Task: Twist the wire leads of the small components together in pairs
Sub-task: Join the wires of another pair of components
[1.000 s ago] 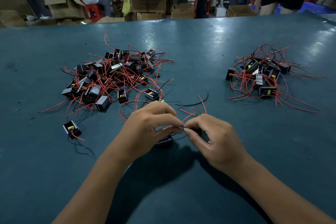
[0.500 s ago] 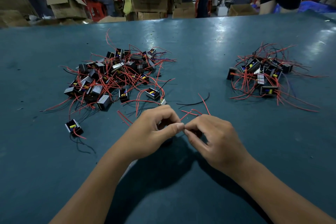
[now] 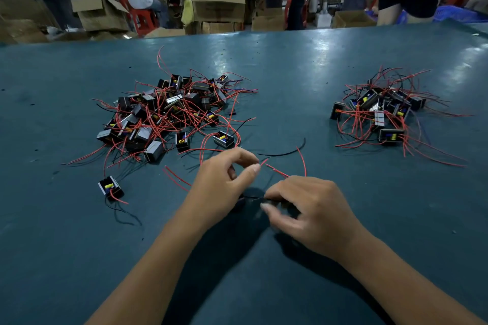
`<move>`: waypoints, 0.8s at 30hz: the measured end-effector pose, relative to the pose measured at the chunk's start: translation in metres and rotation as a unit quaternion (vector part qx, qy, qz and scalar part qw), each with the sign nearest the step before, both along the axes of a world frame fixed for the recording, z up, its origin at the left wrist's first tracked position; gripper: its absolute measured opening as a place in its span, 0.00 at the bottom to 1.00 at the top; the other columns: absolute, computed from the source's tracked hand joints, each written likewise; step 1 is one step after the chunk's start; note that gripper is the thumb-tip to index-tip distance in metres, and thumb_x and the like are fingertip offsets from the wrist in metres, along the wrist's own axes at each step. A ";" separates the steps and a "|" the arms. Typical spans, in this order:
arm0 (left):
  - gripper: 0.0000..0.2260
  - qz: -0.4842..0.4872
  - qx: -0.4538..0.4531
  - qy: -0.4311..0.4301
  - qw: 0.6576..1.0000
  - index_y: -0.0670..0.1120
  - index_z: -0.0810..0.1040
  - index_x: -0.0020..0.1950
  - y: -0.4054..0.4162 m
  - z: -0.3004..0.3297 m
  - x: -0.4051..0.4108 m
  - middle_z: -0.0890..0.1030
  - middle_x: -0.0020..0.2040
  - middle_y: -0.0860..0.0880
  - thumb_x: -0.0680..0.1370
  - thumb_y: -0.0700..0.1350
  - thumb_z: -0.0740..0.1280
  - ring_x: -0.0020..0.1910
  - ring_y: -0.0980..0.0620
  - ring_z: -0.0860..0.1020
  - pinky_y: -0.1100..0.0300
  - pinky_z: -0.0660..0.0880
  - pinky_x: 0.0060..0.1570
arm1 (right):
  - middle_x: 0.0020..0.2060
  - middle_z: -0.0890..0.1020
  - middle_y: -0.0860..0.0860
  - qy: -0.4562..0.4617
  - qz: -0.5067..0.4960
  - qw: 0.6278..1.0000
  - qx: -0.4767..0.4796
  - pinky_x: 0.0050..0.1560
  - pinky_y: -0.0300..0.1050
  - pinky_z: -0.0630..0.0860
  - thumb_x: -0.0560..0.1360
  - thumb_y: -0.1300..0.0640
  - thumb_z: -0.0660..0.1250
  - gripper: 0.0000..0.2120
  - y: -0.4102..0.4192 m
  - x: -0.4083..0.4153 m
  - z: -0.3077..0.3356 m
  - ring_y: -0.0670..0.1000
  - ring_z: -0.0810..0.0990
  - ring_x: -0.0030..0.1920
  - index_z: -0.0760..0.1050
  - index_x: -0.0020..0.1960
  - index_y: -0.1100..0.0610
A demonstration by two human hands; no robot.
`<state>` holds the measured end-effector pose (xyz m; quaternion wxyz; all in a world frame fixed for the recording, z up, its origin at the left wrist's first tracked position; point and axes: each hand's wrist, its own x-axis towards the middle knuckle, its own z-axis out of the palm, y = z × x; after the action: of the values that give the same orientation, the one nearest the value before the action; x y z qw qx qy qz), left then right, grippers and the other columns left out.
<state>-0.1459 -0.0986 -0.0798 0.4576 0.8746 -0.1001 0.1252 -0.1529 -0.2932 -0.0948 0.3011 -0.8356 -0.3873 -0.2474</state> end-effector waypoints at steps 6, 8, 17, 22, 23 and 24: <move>0.13 0.060 0.104 0.009 0.993 0.50 0.80 0.59 -0.010 -0.012 0.001 0.84 0.49 0.60 0.76 0.50 0.74 0.34 0.62 0.73 0.69 0.66 0.42 | 0.39 0.80 0.50 -0.037 -0.023 0.989 0.141 0.41 0.41 0.75 0.77 0.59 0.65 0.07 -0.014 0.007 0.008 0.45 0.76 0.38 0.80 0.46 0.61; 0.13 0.059 0.107 0.015 0.992 0.51 0.80 0.59 -0.011 -0.015 0.001 0.84 0.48 0.59 0.76 0.52 0.73 0.31 0.67 0.71 0.61 0.69 0.45 | 0.41 0.80 0.50 -0.011 -0.039 0.986 0.164 0.44 0.42 0.76 0.76 0.60 0.66 0.06 -0.017 0.012 0.008 0.47 0.78 0.41 0.79 0.48 0.62; 0.07 0.064 0.119 -0.010 0.991 0.48 0.83 0.54 -0.014 -0.014 0.000 0.83 0.45 0.56 0.79 0.42 0.67 0.42 0.58 0.78 0.55 0.74 0.50 | 0.48 0.83 0.48 0.208 0.112 0.970 0.057 0.52 0.37 0.77 0.76 0.50 0.68 0.13 -0.015 0.013 0.005 0.44 0.82 0.48 0.81 0.55 0.58; 0.04 0.077 0.124 0.005 0.989 0.51 0.80 0.50 -0.016 -0.015 -0.002 0.80 0.41 0.58 0.79 0.44 0.66 0.35 0.64 0.73 0.57 0.69 0.43 | 0.48 0.83 0.48 0.217 0.143 0.965 0.031 0.53 0.40 0.76 0.77 0.56 0.70 0.06 -0.018 0.016 0.006 0.46 0.82 0.50 0.82 0.48 0.58; 0.04 0.079 0.124 0.008 0.989 0.52 0.80 0.50 -0.016 -0.015 -0.002 0.80 0.41 0.58 0.79 0.45 0.66 0.34 0.65 0.72 0.57 0.68 0.42 | 0.49 0.83 0.47 0.224 0.142 0.964 0.024 0.53 0.39 0.76 0.77 0.56 0.69 0.06 -0.019 0.016 0.006 0.46 0.82 0.50 0.82 0.47 0.58; 0.04 0.079 0.125 0.010 0.989 0.52 0.80 0.50 -0.016 -0.014 -0.002 0.80 0.41 0.58 0.79 0.46 0.66 0.34 0.66 0.72 0.57 0.67 0.42 | 0.49 0.83 0.46 0.233 0.139 0.962 0.015 0.52 0.39 0.75 0.77 0.56 0.69 0.06 -0.020 0.017 0.006 0.45 0.82 0.50 0.81 0.46 0.58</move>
<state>-0.1484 -0.1149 -0.0942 0.3347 0.9312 -0.0413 0.1385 -0.1364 -0.3136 -0.0891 0.4266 -0.8037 -0.4148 -0.0075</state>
